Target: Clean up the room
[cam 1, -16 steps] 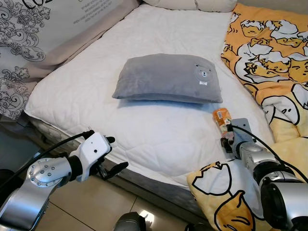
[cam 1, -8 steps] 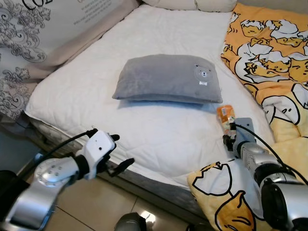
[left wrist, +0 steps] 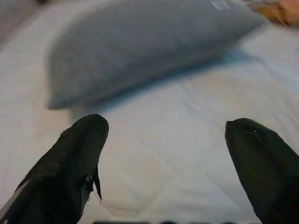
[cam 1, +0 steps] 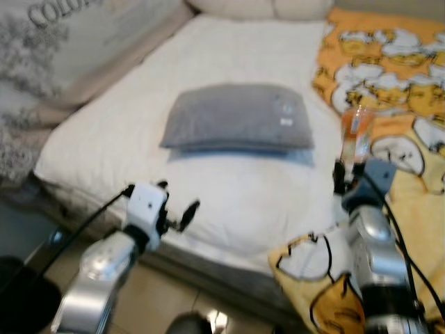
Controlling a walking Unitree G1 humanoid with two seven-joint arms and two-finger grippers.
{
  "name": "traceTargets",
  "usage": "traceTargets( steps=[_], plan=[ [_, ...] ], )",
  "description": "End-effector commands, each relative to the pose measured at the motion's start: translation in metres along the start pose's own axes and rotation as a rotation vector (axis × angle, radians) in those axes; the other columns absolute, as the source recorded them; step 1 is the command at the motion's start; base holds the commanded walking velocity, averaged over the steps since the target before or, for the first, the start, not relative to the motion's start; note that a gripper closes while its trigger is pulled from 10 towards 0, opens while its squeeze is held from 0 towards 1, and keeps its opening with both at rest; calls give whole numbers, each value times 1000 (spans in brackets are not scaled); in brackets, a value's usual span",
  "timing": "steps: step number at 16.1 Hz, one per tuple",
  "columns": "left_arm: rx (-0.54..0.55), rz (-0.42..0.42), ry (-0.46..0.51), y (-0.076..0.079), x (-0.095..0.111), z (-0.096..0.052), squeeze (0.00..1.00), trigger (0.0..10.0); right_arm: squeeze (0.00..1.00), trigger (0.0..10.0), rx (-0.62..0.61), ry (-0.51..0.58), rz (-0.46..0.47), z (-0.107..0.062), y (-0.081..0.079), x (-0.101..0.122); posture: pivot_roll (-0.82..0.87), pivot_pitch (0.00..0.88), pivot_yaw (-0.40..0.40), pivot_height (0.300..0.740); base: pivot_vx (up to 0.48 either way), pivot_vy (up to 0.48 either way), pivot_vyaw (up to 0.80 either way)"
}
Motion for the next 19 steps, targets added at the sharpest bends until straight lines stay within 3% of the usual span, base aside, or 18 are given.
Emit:
traceTargets(
  steps=[1,2,4,7,8,11,13,19],
  plan=[
    [104,-6,0,-14,-5,-2,0,10000,0,10000,136,30,39,-7,-31,14,19,0,96,740,0,0,800],
    [156,-24,19,-15,-5,-2,0,10000,0,10000,288,-49,24,-22,-56,-1,26,0,82,740,0,0,800],
    [199,3,24,-17,-4,-2,0,10000,0,10000,404,-137,-28,-38,-71,-21,38,0,70,740,0,0,800],
    [314,12,2,-31,-16,-10,0,10000,0,10000,414,-201,17,-47,-74,-28,56,0,45,740,0,0,800],
    [330,40,10,-33,-15,-10,0,10000,0,10000,411,-219,21,-47,-73,-31,65,0,38,740,0,0,800],
    [359,17,30,-35,-12,-8,0,10000,0,10000,411,-247,15,-49,-73,-38,68,0,35,740,0,0,800],
    [344,48,25,-35,-12,-4,0,10000,0,10000,419,-259,16,-50,-76,-38,64,0,47,740,0,0,800],
    [303,7,43,-32,-7,1,0,10000,0,10000,408,-310,34,-56,-76,-50,61,0,76,740,90,0,800]
  ],
)
Point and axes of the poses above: a point about 5 cm out from each wrist's last joint towards the gripper, its own z axis pointing out of the wrist towards the gripper, its own x axis along the axis of the wrist's last joint, y = z × x, the point moved 4 cm from there along z, pointing out of the wrist towards the gripper, and after that the axes turned 11 degrees about -z, right-handed, at the moved point
